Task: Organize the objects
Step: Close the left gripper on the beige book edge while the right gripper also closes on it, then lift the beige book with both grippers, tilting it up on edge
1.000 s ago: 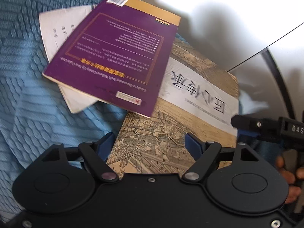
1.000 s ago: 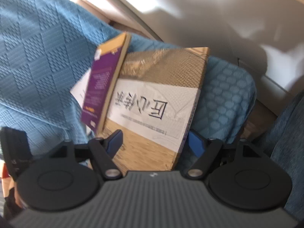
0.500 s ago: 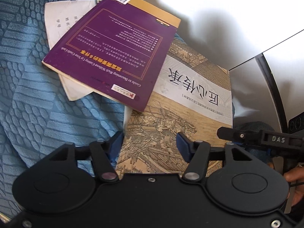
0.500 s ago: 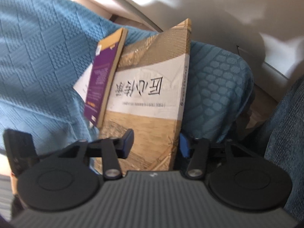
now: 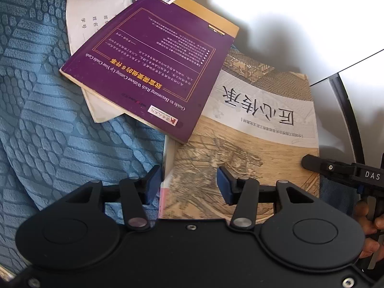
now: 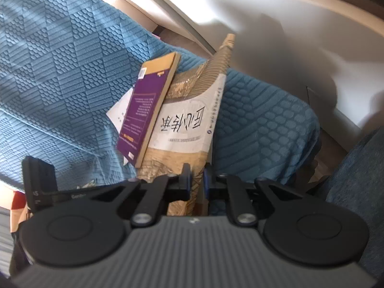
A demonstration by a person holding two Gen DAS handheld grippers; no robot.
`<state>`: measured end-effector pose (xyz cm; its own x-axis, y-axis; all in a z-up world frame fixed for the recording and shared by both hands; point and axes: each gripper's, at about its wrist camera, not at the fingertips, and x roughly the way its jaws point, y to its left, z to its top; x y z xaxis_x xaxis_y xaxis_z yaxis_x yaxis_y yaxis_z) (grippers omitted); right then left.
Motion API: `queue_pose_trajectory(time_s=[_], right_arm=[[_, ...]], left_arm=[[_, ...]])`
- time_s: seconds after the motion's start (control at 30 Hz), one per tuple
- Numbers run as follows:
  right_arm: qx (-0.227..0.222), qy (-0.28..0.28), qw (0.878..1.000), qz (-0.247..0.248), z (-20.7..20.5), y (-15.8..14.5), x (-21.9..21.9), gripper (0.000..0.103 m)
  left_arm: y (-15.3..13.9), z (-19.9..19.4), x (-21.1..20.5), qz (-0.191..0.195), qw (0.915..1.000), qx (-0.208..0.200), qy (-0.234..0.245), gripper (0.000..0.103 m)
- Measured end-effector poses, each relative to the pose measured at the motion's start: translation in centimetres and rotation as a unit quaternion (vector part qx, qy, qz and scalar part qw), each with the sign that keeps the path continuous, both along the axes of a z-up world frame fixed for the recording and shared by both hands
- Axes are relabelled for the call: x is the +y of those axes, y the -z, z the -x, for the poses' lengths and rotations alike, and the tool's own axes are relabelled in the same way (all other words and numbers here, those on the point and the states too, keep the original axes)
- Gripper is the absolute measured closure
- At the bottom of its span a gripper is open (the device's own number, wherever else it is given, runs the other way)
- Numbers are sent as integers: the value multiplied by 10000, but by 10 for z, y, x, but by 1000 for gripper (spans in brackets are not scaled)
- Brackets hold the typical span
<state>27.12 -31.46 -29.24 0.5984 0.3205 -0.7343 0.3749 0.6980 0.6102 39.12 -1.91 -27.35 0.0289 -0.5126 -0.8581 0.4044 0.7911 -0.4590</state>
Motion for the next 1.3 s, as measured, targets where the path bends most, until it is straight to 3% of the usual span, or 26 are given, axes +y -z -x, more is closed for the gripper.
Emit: queue_pose_trajectory(time_s=[0.3, 0.63, 0.87, 0.97, 1.07, 1.3], right_arm=[[195, -217, 9995, 145, -3, -8, -9, 91], [380, -612, 9971, 244, -4, -3, -8, 91], [380, -686, 9966, 249, 2, -5, -9, 91], [402, -713, 9963, 261, 5, -6, -9, 91], [431, -724, 9961, 264, 8, -7, -11, 91], [458, -821, 9952, 275, 12, -8, -14, 91]], left_arm=[[-8, 16, 7, -147, 9998, -114, 25, 55], [-11, 43, 53, 293, 9926, 349, -1125, 55], [5, 37, 55, 539, 9865, 591, -1429, 41], [6, 33, 54, 509, 9858, 635, -1470, 43], [15, 32, 58, 781, 9773, 1164, -1591, 58], [27, 35, 51, 971, 9731, 1229, -1691, 57]])
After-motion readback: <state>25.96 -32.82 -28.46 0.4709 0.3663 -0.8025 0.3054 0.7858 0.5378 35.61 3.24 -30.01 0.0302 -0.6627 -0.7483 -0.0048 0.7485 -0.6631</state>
